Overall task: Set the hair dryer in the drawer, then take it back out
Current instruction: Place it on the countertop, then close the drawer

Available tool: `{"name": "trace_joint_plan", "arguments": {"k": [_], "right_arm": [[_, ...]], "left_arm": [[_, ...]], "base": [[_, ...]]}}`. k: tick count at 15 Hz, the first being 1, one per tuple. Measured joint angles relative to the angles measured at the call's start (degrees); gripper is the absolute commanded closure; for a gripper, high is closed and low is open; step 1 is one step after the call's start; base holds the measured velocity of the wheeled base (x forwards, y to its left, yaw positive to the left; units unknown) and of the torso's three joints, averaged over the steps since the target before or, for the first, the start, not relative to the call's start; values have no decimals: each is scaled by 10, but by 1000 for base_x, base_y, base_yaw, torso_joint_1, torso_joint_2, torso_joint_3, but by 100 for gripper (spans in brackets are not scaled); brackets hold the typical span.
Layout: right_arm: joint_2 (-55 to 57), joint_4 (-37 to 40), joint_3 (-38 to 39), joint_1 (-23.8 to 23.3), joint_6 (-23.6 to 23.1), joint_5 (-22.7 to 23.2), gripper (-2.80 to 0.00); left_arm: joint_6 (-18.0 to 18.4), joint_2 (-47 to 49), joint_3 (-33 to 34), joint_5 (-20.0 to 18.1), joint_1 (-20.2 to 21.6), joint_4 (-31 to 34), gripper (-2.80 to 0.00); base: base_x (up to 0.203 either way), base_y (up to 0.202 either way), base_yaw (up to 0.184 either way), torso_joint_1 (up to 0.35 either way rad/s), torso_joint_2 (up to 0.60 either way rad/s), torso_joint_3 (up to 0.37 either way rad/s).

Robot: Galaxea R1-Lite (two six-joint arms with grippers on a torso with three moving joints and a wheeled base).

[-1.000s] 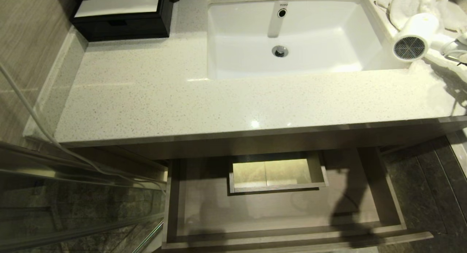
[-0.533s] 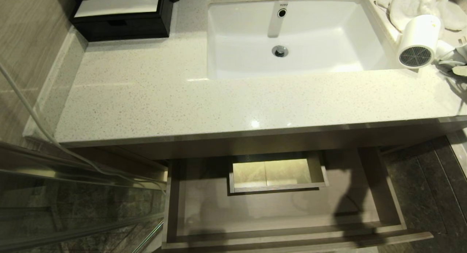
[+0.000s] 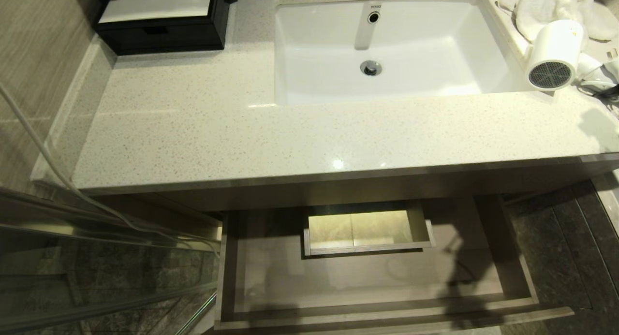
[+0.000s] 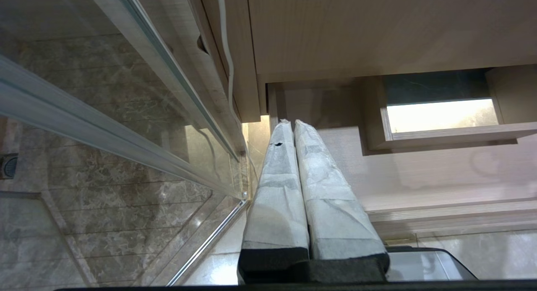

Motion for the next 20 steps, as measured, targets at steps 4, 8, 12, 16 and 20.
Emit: {"name": "trace_joint_plan", "arguments": {"k": [4, 8, 12, 16, 20], "right_arm": [[-132, 30, 108, -8, 4, -31, 0], [-223, 57, 160, 6, 25, -69, 0], [-254, 58, 166, 48, 104, -111, 0], [-272, 47, 179, 111, 189, -224, 0], [-294, 31, 201, 138, 212, -276, 0]], "left_arm": [[0, 0, 0, 0, -1, 0, 0], [0, 0, 0, 0, 0, 0, 0], [0, 0, 0, 0, 0, 0, 0], [0, 0, 0, 0, 0, 0, 0], [0, 0, 0, 0, -1, 0, 0]], "base": [[0, 0, 0, 0, 0, 0], [0, 0, 0, 0, 0, 0], [0, 0, 0, 0, 0, 0], [0, 0, 0, -238, 83, -156], [0, 0, 0, -298, 71, -223]]}}
